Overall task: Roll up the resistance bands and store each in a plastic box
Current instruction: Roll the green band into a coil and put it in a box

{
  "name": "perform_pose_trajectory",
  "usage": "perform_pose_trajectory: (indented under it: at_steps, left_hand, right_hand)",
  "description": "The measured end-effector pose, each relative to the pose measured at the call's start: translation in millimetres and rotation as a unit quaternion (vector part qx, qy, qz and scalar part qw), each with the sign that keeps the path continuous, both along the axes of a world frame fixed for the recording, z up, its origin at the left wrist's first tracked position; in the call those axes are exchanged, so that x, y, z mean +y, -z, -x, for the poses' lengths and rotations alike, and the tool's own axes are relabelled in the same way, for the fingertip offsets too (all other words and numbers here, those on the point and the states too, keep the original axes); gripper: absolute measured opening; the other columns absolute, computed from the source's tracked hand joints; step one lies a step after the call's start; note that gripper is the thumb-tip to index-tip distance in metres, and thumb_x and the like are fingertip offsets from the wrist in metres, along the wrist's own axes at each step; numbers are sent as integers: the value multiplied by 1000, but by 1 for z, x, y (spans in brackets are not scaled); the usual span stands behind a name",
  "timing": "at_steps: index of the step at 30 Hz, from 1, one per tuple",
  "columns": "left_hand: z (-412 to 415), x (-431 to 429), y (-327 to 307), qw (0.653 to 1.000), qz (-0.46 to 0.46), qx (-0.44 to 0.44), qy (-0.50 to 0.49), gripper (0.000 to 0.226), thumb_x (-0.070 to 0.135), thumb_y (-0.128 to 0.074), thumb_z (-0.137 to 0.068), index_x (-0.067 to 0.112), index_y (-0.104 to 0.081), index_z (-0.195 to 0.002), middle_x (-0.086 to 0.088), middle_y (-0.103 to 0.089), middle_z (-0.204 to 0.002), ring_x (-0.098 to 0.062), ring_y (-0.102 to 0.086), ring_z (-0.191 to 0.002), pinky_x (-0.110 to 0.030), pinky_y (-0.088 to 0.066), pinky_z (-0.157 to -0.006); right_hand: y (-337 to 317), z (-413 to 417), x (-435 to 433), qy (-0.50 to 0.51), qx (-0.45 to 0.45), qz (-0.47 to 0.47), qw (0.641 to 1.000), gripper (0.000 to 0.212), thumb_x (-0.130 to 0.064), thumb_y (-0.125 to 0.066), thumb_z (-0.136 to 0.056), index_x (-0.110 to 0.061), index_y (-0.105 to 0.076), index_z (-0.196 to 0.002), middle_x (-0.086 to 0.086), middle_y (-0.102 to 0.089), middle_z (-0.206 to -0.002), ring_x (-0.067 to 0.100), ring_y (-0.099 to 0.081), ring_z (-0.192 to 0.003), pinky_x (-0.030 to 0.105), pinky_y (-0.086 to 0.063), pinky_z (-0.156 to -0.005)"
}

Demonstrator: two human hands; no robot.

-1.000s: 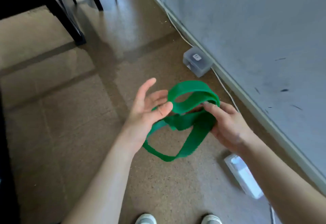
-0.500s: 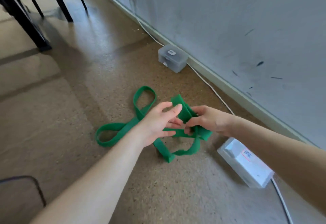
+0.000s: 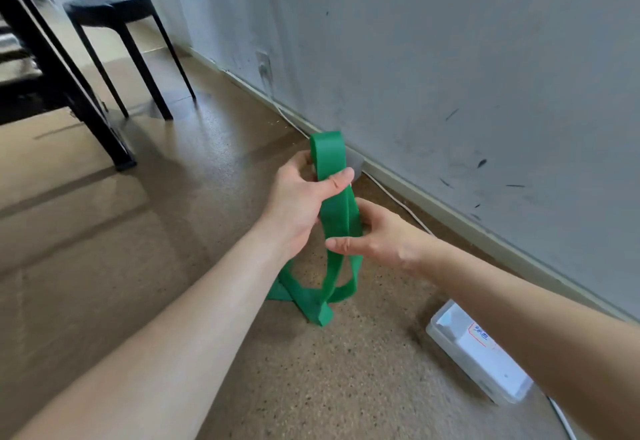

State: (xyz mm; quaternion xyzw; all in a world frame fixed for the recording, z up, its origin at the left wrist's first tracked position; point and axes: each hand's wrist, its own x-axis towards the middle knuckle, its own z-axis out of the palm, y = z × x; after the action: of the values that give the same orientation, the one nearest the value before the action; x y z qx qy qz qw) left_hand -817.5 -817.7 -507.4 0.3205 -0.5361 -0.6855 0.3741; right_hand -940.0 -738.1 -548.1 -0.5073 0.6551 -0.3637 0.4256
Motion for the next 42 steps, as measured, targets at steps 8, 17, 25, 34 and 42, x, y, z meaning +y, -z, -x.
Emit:
perform_pose_trajectory:
  at_steps: [8,17,25,34,42]
  left_hand:
    - [-29,45,-84,996,33,77,-13,13,7,-62,-90,11,-54,-99,-3,-57,-81,-15,-59,-73,-30,-53,-69]
    - [-78,166,-161,987,83,70,-116,21,27,-70,-87,15,-54,-94,1,-56,-80,-14,-55,-75,-33,-48,-75]
    - [-113,202,-204,992,100,32,-66,13,14,-70,-83,13,-59,-90,0,-58,-71,-16,-56,-66,-27,-45,-61]
    - [-130,189,-156,986,162,-38,-18,24,8,-76,-76,19,-69,-96,-1,-73,-87,-13,-68,-81,-33,-56,-81]
    - [-145,176,-152,977,200,-76,-16,17,2,-73,-79,13,-72,-92,-3,-74,-79,-10,-68,-70,-21,-55,-62]
  right_hand:
    - [-63,-40,43,-7,-4,87,996,33,-22,-73,-86,-7,-64,-114,4,-73,-107,15,-71,-96,38,-57,-90]
    - [-167,-99,152,-82,-22,75,994,38,-30,-62,-94,-15,-46,-125,9,-67,-117,23,-69,-102,44,-58,-85]
    - [-210,-117,207,10,27,158,987,21,-31,-69,-82,-11,-62,-86,17,-68,-85,33,-68,-79,51,-56,-79]
    - [-196,-118,188,37,-22,189,981,24,-17,-67,-91,-21,-67,-114,-1,-77,-96,9,-71,-86,22,-56,-69]
    - [-179,-119,175,102,-14,220,970,27,1,-69,-85,-25,-67,-93,0,-72,-77,19,-66,-65,24,-54,-56]
